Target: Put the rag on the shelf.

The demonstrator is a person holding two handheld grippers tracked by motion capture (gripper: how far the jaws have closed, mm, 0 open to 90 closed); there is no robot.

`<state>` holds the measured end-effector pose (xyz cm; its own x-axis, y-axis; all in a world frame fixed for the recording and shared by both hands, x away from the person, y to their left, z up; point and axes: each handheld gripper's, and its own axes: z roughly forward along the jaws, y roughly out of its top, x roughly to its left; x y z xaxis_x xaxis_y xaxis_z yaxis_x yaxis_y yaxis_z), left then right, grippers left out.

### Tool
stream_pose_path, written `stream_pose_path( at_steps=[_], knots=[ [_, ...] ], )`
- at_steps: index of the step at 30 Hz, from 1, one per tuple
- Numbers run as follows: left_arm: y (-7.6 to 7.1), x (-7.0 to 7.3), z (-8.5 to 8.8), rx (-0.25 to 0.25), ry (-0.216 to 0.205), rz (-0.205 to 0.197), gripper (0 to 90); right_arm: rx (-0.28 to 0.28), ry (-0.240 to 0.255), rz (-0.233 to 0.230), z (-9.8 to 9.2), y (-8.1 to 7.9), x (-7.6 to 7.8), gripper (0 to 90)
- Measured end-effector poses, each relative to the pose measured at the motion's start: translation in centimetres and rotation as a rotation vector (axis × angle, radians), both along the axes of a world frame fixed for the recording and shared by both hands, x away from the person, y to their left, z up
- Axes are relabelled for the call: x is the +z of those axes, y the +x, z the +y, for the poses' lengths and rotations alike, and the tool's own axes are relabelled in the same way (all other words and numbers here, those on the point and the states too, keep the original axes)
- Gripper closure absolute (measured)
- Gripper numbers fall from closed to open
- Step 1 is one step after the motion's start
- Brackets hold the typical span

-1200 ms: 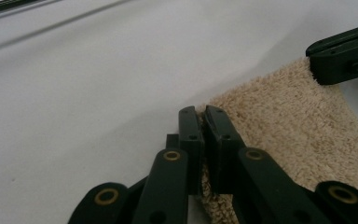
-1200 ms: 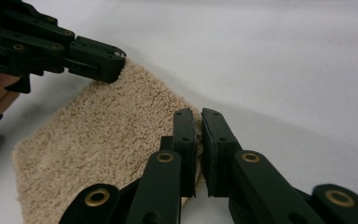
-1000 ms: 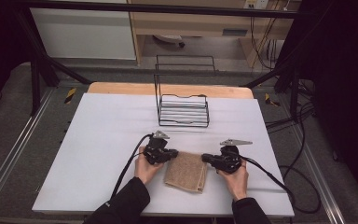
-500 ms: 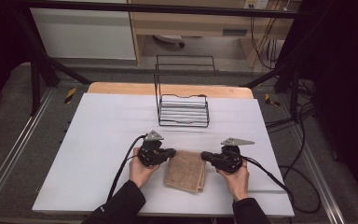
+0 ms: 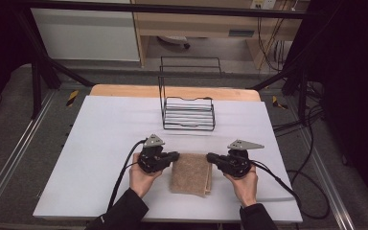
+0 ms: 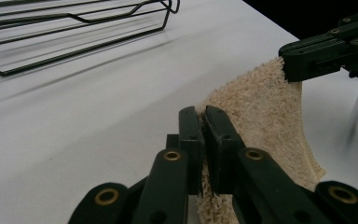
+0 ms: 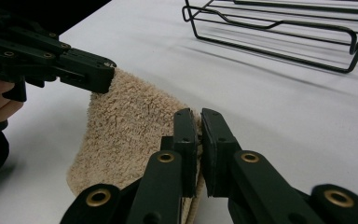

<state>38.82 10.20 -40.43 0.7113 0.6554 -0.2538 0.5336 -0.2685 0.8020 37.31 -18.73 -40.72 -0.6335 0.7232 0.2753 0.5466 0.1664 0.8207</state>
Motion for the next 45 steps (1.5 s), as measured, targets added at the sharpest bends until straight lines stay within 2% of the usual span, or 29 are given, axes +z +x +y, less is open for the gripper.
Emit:
stream_pose_path(
  at_steps=[10, 12, 24, 32, 45],
  knots=[
    [-0.5, 1.1, 0.1, 0.007, -0.03, -0.028, 85.1, -0.005, 0.009, -0.058, -0.1, -0.5, 1.5, 85.5],
    [-0.6, 1.6, 0.1, 0.011, -0.033, -0.047, 85.2, -0.003, 0.002, -0.073, -0.1, -0.6, 1.8, 85.5],
    [-0.8, 3.3, 0.3, 0.026, -0.063, -0.1, 85.2, -0.008, -0.004, -0.148, 0.1, -1.3, 3.8, 85.7],
    [-0.8, 4.8, 0.2, 0.034, -0.082, -0.148, 85.2, -0.021, 0.0, -0.198, 0.0, -1.3, 5.3, 85.7],
    [-0.2, 6.6, 0.5, 0.05, -0.097, -0.192, 85.3, -0.032, 0.014, -0.256, 0.3, -0.9, 6.9, 85.8]
  ],
)
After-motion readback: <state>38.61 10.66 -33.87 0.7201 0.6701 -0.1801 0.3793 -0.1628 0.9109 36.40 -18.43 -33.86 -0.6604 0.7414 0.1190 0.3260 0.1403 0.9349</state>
